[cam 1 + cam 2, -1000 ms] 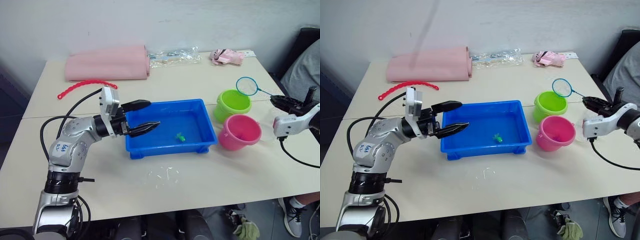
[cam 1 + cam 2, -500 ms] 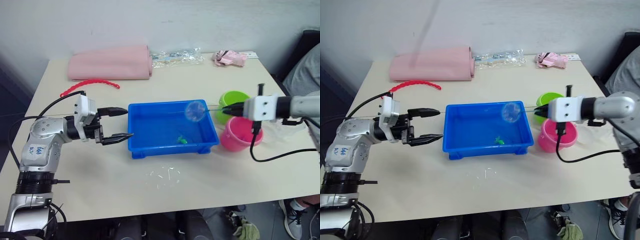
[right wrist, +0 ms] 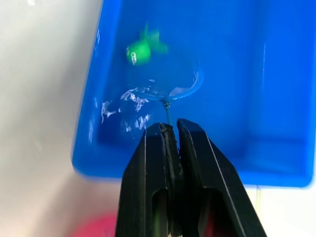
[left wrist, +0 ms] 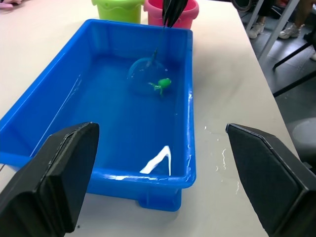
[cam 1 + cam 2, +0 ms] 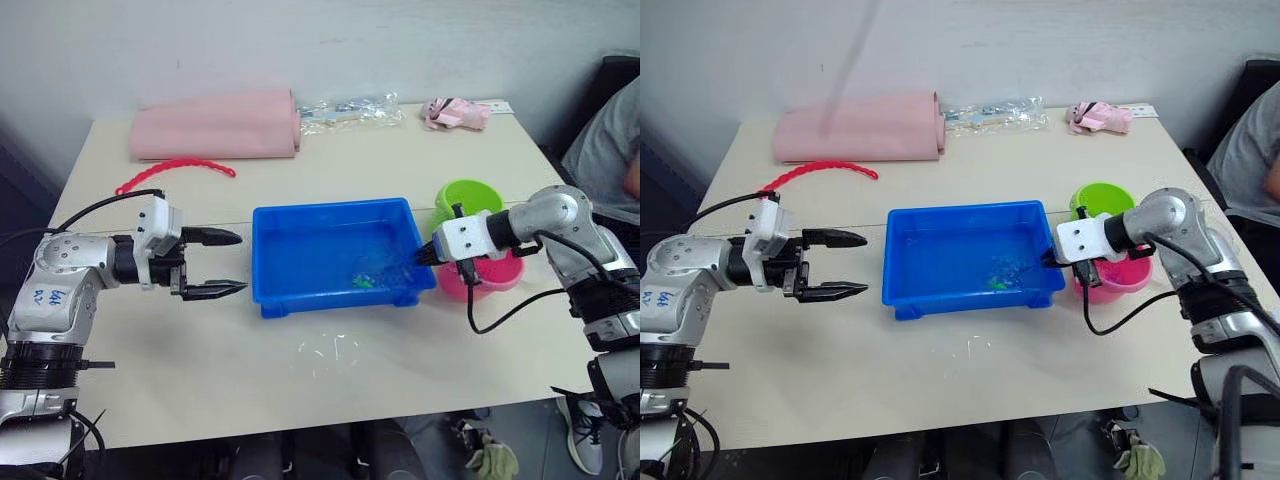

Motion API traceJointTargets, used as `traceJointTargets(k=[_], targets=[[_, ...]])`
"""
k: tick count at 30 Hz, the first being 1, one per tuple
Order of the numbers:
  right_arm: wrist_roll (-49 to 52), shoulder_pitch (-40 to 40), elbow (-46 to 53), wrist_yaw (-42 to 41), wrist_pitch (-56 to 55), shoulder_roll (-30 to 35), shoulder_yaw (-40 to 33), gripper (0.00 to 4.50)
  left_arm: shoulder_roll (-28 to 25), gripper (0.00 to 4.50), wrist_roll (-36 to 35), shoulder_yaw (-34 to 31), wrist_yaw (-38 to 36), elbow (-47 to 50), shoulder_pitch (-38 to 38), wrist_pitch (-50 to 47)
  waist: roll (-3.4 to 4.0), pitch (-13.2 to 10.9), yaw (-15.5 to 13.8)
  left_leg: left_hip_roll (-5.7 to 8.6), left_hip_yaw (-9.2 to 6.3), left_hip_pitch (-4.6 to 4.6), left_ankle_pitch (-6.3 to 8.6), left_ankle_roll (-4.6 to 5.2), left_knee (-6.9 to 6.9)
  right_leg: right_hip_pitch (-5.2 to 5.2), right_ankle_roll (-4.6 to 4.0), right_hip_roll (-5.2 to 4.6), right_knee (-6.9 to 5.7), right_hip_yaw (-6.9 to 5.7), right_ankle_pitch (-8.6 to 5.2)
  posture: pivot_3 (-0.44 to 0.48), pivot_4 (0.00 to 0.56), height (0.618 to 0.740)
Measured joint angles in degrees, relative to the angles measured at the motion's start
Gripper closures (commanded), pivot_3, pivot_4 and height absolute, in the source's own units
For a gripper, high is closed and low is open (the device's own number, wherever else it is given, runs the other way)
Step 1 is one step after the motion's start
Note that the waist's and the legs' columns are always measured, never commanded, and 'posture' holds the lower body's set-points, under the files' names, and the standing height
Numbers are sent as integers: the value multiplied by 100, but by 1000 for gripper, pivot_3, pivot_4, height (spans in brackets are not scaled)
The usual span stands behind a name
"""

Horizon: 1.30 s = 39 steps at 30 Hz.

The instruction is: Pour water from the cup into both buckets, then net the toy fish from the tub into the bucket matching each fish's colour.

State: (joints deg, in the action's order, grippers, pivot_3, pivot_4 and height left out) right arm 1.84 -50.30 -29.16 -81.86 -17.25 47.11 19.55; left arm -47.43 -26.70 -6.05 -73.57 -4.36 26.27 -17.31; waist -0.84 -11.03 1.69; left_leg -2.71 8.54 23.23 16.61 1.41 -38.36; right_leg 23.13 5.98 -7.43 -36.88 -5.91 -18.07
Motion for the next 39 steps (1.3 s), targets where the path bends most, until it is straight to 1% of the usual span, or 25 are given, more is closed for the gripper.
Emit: traceJointTargets(k=[7, 11, 18, 20, 25, 29, 32, 36, 39], targets=[[559, 276, 83, -147, 1215, -121, -482, 4500, 0, 23, -13, -39, 105, 183, -84, -107, 0, 0, -6, 1, -2, 1, 0, 0, -7, 0, 0, -2, -6, 0, 0, 0, 150, 740], [978, 523, 336, -133, 2048, -198, -820, 4500, 14, 23, -26, -56, 159, 205, -92, -147, 0, 0, -8, 0, -2, 1, 0, 0, -5, 1, 0, -1, -5, 0, 0, 0, 150, 740], [1317, 770, 744, 133, 2783, -253, -1383, 4500, 251, 23, -133, -59, 341, 316, -78, -242, 0, 0, -14, 2, -2, 1, 0, 0, -4, 1, 0, -3, -5, 0, 0, 0, 150, 740], [1438, 924, 970, 207, 2975, -245, -1546, 4500, 421, 23, -284, -110, 505, 383, -37, -404, 0, 0, -28, 4, -3, 2, 1, 0, -5, 0, 0, -6, -5, 0, 0, 0, 150, 740], [1895, 1467, 1809, 598, 3495, -138, -2206, 4500, 950, 23, -993, -374, 1216, 649, 227, -1220, -1, 0, -41, 3, -9, 5, 1, 1, -9, 0, 0, -6, -7, -1, 0, 0, 150, 740], [2163, 1820, 2380, 917, 3763, -50, -2665, 4500, 1183, 23, -1134, -468, 1620, 840, 461, -1365, -1, 0, -37, 3, -8, 4, 1, 0, -9, -2, 0, -4, -7, -1, 0, 0, 150, 740], [2411, 2165, 2962, 1295, 4064, 25, -3139, 4500, 1515, 23, -1134, -455, 1943, 869, 692, -1334, -1, 0, -51, 6, -8, 3, 1, 1, -9, -4, 1, -4, -6, -1, 0, 0, 150, 740], [2569, 2252, 3128, 1656, 4225, 367, -3761, 4500, 1748, 23, -1134, -350, 2095, 933, 797, -1333, -1, 0, -79, 6, -7, 3, 1, 1, -8, -5, 1, -3, -2, -1, 0, 0, 150, 740], [2447, 2255, 2860, 1787, 3928, 593, -3990, 4500, 1817, 23, -1136, -226, 2083, 1043, 799, -1345, -2, 1, -85, 6, -4, 0, 1, 1, -6, -7, 1, -1, 1, 0, 0, 0, 150, 740]])
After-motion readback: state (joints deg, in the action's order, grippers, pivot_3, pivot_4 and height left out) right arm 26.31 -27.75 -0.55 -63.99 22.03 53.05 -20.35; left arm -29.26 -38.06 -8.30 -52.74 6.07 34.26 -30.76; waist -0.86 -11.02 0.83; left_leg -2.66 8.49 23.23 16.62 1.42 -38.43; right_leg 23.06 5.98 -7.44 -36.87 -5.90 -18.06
